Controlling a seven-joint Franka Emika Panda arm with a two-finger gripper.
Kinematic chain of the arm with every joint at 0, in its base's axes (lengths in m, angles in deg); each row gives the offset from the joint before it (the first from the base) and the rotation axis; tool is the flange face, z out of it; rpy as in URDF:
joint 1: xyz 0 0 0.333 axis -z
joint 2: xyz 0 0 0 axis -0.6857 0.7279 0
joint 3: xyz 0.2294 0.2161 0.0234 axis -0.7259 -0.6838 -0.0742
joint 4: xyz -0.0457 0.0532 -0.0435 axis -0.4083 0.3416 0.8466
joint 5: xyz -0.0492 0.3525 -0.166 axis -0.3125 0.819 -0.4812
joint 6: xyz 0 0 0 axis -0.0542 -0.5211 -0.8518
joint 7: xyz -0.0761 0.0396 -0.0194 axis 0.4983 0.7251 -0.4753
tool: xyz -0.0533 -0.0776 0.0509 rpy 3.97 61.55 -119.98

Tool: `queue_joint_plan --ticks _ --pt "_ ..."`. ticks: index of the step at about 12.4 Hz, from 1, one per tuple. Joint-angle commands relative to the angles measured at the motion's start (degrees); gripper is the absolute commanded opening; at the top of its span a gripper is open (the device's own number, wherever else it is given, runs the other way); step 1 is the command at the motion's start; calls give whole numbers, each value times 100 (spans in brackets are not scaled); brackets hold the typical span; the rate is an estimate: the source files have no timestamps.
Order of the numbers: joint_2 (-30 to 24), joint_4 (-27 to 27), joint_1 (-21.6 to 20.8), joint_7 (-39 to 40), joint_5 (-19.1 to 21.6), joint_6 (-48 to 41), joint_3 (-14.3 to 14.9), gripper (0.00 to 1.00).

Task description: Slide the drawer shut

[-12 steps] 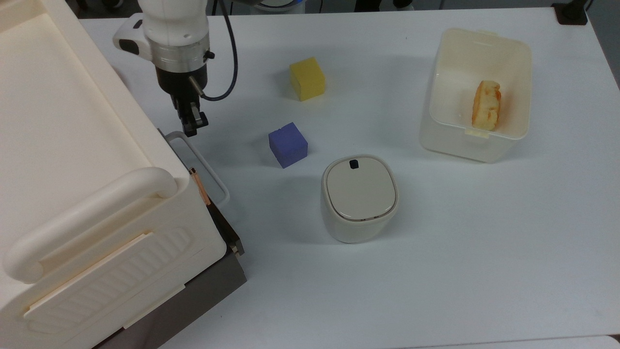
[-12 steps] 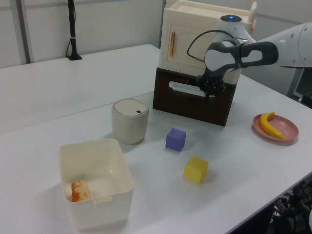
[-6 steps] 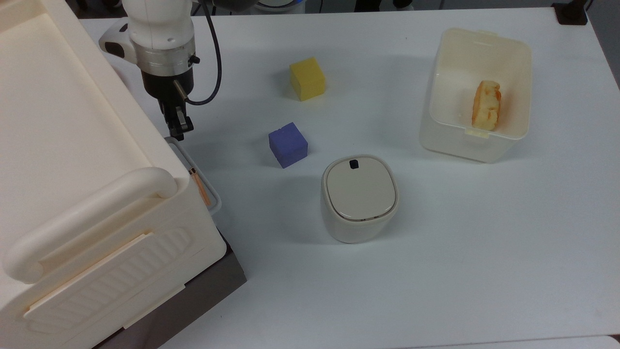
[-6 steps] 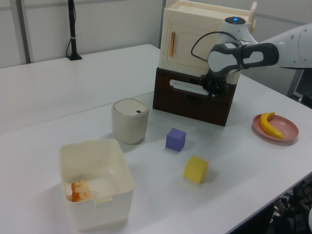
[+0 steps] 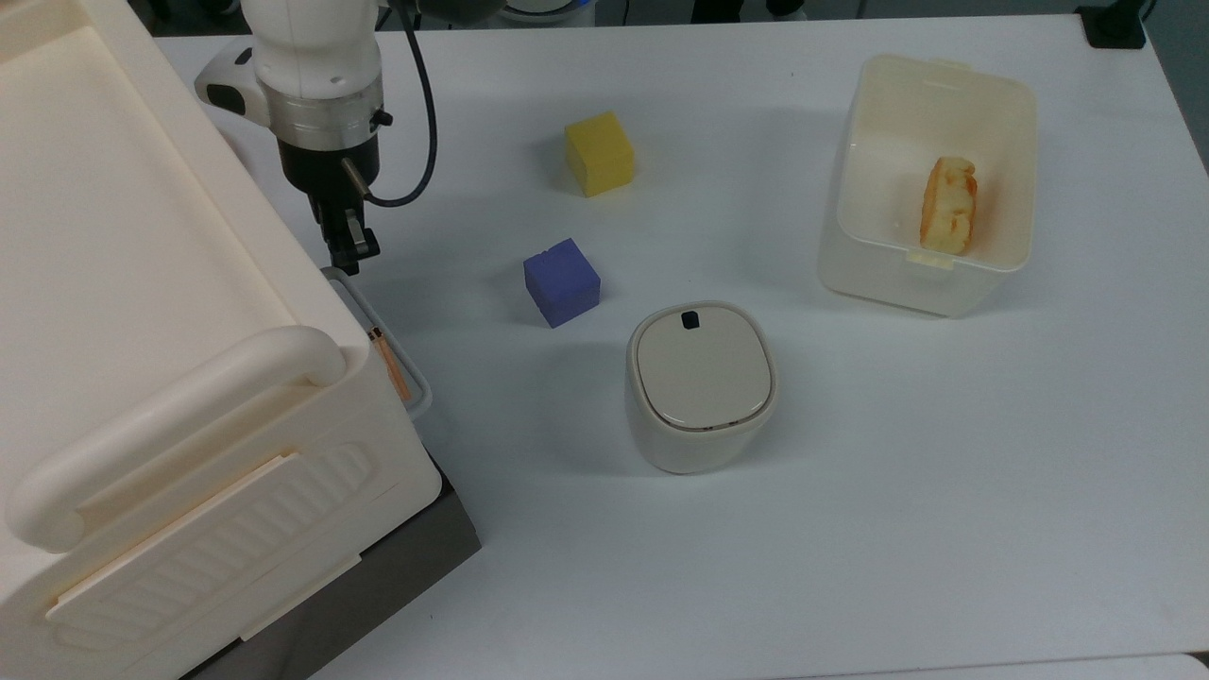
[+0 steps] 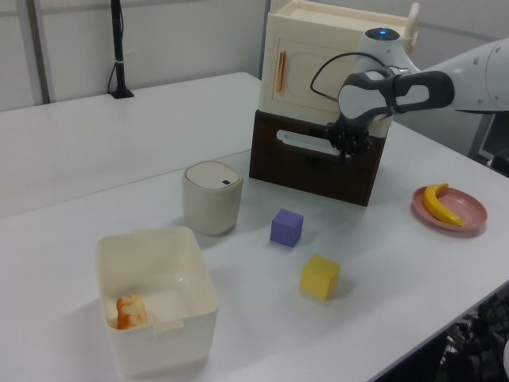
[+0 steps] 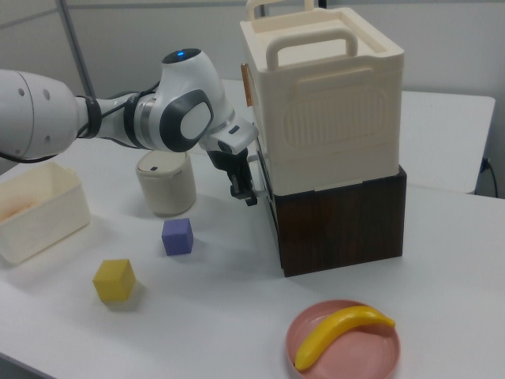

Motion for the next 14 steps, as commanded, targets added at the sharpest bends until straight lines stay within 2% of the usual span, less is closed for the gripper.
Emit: queue_joint_plan --ticks 1,4,7,8,9,11,12,13,14 --pt "37 -36 -310 42 -223 35 -33 0" --pt "11 -18 -521 182 -540 -289 -85 0" --pt "-42 -44 -758 428 -575 -579 -94 0" --pt "-164 -62 -915 655 -584 -781 -138 7" --pt "-252 -62 -1039 814 -576 -870 -147 18" --pt "-480 -70 -1328 1087 -532 -1220 -182 58" --pt "-534 -70 -1400 1245 -514 -1318 -191 64" --pt "-551 -166 -1479 1455 -505 -1519 -313 76" --pt "-543 -332 -1540 1588 -505 -1921 -419 100"
